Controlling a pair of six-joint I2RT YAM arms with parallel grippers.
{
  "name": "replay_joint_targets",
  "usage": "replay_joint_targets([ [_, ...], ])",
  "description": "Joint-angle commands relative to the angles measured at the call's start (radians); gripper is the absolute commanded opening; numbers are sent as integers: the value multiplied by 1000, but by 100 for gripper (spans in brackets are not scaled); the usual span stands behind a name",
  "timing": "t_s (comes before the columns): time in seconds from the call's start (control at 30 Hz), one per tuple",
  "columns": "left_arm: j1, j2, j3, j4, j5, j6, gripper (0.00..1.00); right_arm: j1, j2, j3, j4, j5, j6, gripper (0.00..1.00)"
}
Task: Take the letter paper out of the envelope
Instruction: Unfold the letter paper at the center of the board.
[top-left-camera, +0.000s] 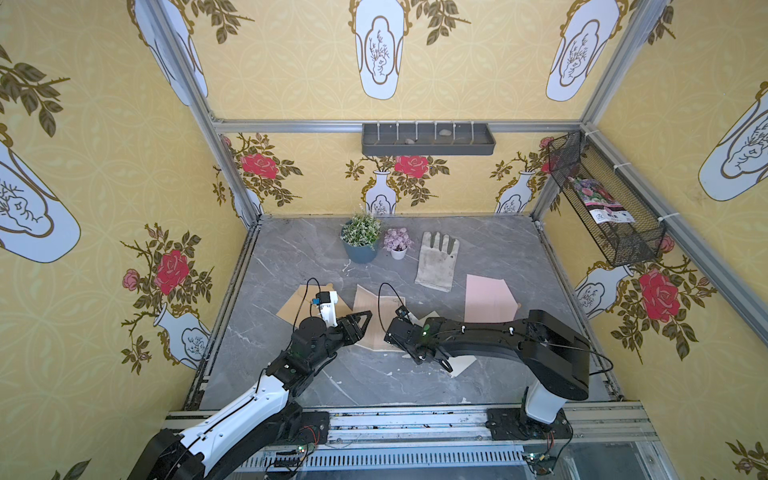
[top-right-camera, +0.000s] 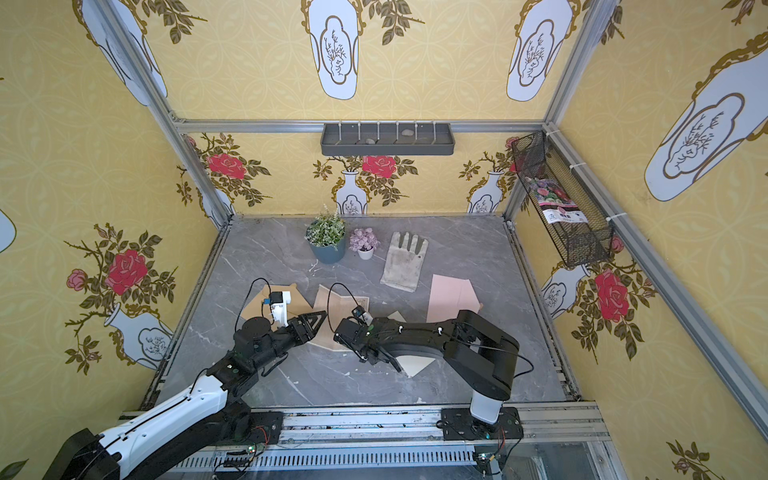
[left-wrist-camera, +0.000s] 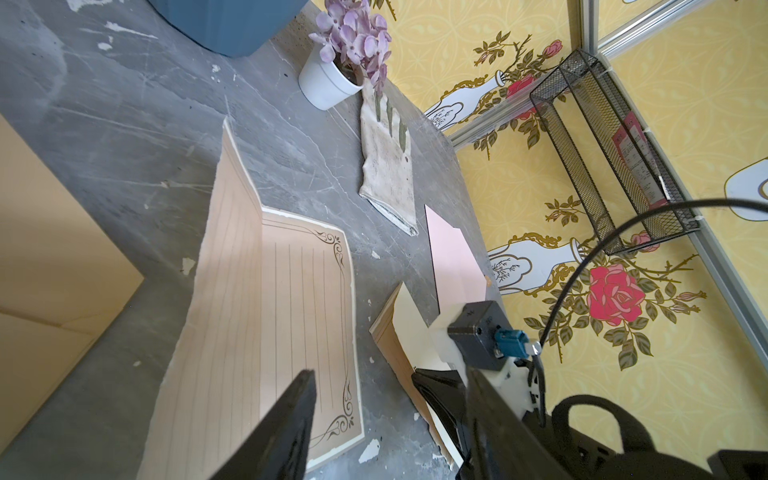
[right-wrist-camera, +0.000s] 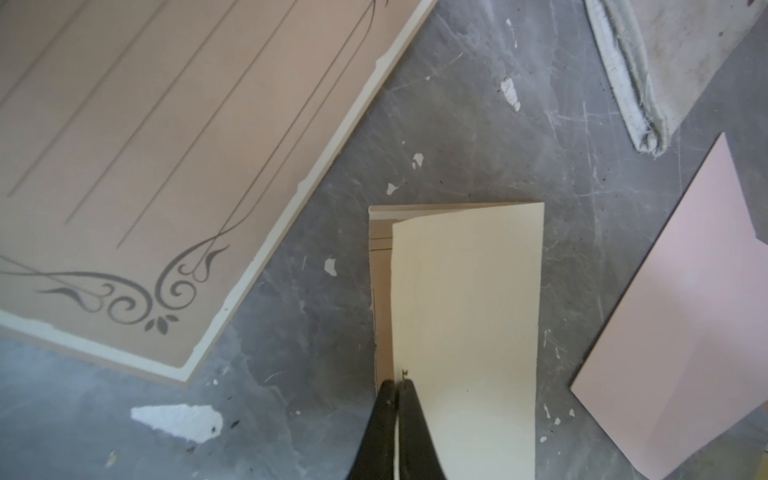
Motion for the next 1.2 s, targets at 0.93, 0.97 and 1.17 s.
replay_joint_targets([
  [0.93, -211, 415, 221, 154, 17, 74, 45, -776, -613, -382, 207, -845, -80, 0],
  [0.97, -214, 432, 228, 166, 22, 71, 45, -793, -614, -396, 215, -852, -77, 0],
  [1.17, -225, 488, 276, 174, 50, 73, 44, -841, -623, -400, 198, -800, -55, 0],
])
